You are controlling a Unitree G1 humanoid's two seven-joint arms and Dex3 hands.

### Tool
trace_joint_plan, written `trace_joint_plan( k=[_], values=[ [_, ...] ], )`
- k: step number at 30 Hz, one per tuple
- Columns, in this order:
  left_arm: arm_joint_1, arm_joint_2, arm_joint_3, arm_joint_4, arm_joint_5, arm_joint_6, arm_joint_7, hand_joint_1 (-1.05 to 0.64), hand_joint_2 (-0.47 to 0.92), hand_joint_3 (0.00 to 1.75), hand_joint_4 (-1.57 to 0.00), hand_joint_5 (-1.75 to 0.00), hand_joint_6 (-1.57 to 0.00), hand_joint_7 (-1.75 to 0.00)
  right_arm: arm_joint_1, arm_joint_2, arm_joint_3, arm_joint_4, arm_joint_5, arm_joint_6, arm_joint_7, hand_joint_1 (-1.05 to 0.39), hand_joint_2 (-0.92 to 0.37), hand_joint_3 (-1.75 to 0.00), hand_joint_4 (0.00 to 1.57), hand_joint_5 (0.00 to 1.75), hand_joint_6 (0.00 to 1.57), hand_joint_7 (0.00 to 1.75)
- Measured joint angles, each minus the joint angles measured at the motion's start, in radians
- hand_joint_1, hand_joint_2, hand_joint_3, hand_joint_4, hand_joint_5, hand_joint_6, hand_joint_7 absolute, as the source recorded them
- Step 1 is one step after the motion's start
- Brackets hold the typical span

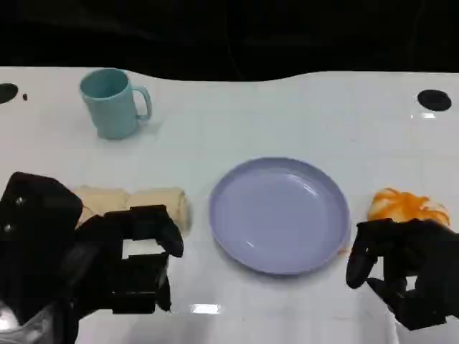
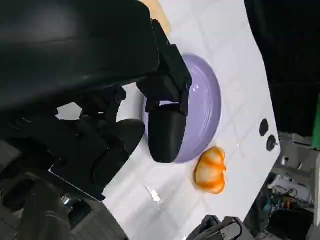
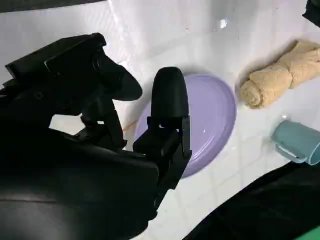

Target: Grasp the towel on the left side of the plate with the left hand and place it into the plate.

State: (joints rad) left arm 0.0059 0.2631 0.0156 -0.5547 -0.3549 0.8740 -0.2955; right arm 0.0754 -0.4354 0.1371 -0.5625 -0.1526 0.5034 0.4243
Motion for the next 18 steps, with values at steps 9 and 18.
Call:
trace_joint_plan(
  k=[9,18],
  values=[
    [0.0,0.0,0.0,0.006,0.0,0.0,0.0,-0.04,0.48,1.36,-0.85,-1.75,-0.76,-1.62,-0.001,0.0,0.0,0.003,0.0,-0.005,0.0,0.01,-0.58,-1.07,0.71,1.74,0.69,1.42],
    [0.0,0.005,0.0,0.007,0.0,-0.001,0.0,-0.04,0.49,1.36,-0.84,-1.75,-0.75,-1.62,-0.003,0.0,0.0,0.003,0.0,-0.005,0.0,0.0,-0.58,-1.07,0.71,1.74,0.69,1.42]
  ],
)
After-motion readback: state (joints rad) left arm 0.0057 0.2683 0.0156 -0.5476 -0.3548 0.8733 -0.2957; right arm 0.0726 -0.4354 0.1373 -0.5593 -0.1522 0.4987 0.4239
